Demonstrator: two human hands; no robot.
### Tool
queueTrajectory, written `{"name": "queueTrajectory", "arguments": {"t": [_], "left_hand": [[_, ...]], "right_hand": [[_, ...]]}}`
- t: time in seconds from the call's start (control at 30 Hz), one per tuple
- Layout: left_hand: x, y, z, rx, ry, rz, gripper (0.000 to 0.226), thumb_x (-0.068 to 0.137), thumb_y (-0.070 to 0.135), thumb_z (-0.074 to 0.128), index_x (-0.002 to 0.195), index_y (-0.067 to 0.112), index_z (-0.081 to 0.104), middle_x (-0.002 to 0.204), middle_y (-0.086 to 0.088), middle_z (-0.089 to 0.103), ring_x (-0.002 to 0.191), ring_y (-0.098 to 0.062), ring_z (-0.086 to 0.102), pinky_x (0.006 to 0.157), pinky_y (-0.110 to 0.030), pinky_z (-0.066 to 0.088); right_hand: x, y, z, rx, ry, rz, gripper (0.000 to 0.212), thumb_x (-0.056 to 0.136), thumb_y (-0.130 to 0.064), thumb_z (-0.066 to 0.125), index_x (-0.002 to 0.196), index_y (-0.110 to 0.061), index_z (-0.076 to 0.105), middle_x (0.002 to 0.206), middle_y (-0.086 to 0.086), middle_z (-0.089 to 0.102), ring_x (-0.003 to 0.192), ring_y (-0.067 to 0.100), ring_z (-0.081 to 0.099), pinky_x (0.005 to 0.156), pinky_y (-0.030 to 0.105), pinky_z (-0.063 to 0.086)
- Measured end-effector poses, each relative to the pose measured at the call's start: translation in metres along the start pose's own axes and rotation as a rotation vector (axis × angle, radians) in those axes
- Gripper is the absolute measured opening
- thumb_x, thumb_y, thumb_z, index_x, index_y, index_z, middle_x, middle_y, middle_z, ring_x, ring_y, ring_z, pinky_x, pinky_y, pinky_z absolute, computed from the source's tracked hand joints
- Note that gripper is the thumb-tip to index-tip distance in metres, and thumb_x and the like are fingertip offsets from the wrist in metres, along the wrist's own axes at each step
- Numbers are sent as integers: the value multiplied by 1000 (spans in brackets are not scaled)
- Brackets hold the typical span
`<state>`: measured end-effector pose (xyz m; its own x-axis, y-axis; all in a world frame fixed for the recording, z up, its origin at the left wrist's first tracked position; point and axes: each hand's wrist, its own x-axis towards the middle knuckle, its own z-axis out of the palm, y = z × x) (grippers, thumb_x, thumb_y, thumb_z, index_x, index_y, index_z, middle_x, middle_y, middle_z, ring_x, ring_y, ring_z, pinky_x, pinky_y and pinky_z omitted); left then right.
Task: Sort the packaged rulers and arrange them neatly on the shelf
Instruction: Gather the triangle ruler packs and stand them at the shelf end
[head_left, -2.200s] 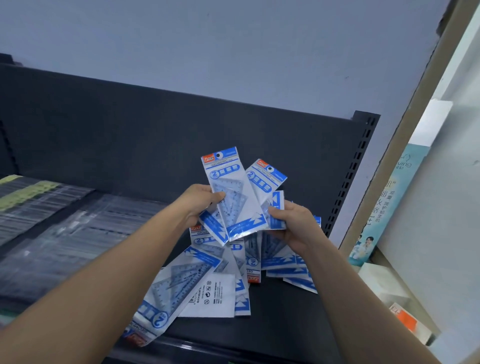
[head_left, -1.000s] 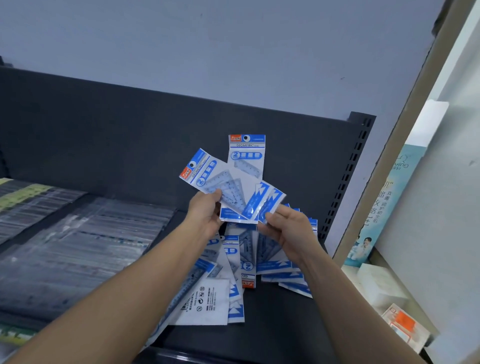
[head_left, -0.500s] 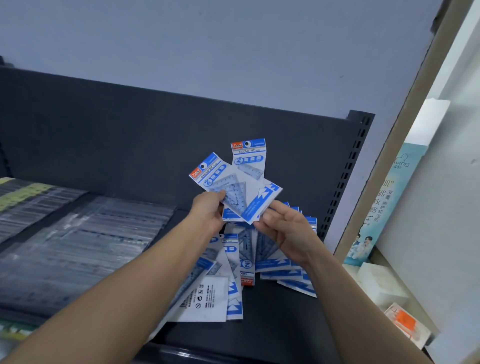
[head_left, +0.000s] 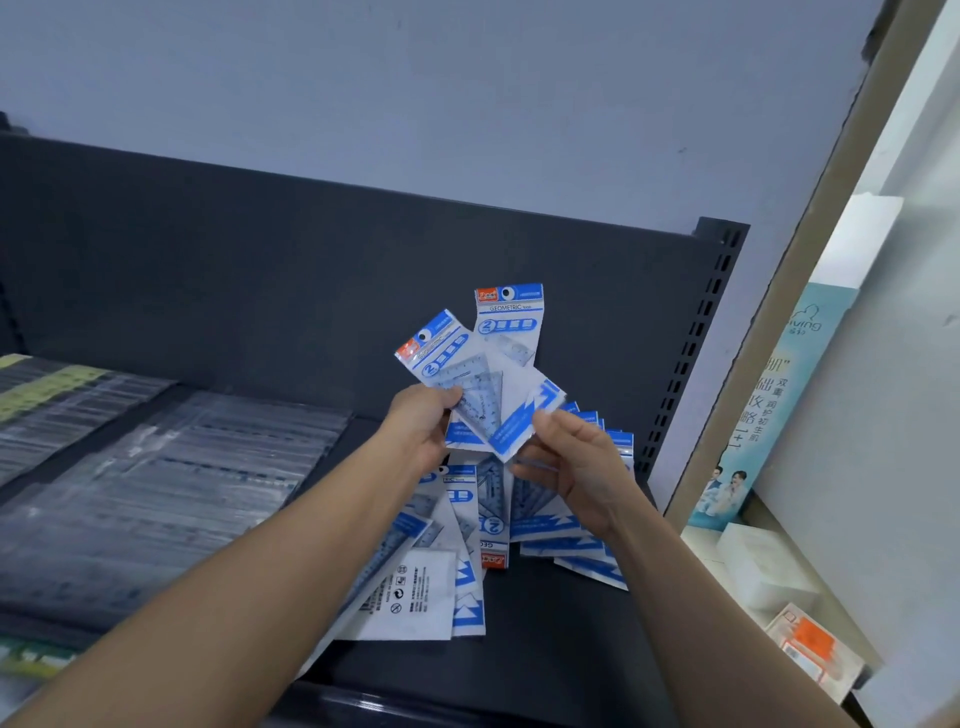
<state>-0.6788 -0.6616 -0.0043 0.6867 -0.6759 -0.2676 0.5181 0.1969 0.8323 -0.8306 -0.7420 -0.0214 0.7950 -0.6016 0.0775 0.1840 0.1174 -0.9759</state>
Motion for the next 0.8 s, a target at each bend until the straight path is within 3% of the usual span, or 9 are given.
{"name": "queueTrajectory", "arguments": {"t": [0.07,0.23,0.33,0.43,0.57,0.67,0.73,0.8], "left_hand": [[0,-2,0,76,-26,64,20,94,-5,50,109,4,58,109,-14,68,87,-23,67,67,-37,55],[-7,-14,9,168,-116,153,29,89,-7,58,115,5,59,108,-12,69,93,-25,68,74,-39,57],[-10,-24,15,180,-193,131,26,92,-2,55,111,15,57,114,-9,67,97,-25,67,75,-42,58],[-13,-35,22,268,-347,81,39,93,-9,47,118,20,57,115,-7,68,100,-24,67,74,-38,57],[-10,-47,27,398,-316,139,31,88,-6,58,117,6,63,105,-10,72,98,-26,69,88,-42,55],[-11,-48,27,455,-336,156,22,86,4,68,108,4,66,96,-7,73,87,-20,70,77,-32,56],[-10,-45,25,608,-370,176,18,87,6,67,105,8,66,88,-3,71,79,-15,67,68,-25,53],[-1,-39,16,793,-288,225,21,89,4,62,110,10,64,88,-1,68,78,-13,62,66,-25,47]], "right_hand": [[3,-2,0,-46,100,1,26,86,-34,64,95,-10,68,85,5,74,74,16,70,73,34,58],[4,-7,-4,-244,263,-49,12,84,-12,73,95,-13,67,89,8,75,79,26,72,70,39,59],[3,-5,-8,-323,264,-39,22,87,-3,66,104,-16,62,95,10,73,85,27,72,75,43,59],[1,-1,-9,-273,286,-20,30,86,3,59,110,-16,59,102,13,70,92,31,69,82,47,57],[-2,-1,-13,-290,292,-35,14,90,-14,65,103,-19,65,99,6,73,94,26,69,86,42,56],[-1,0,-19,-338,369,-30,14,87,-26,71,97,-17,69,93,5,75,91,27,70,87,45,55],[-1,0,-23,-362,439,-37,16,86,-24,72,98,-15,67,94,7,74,87,25,71,83,45,57],[-1,0,-28,-527,540,-53,19,86,-26,71,96,-15,59,96,4,70,83,20,68,75,41,57]]}}
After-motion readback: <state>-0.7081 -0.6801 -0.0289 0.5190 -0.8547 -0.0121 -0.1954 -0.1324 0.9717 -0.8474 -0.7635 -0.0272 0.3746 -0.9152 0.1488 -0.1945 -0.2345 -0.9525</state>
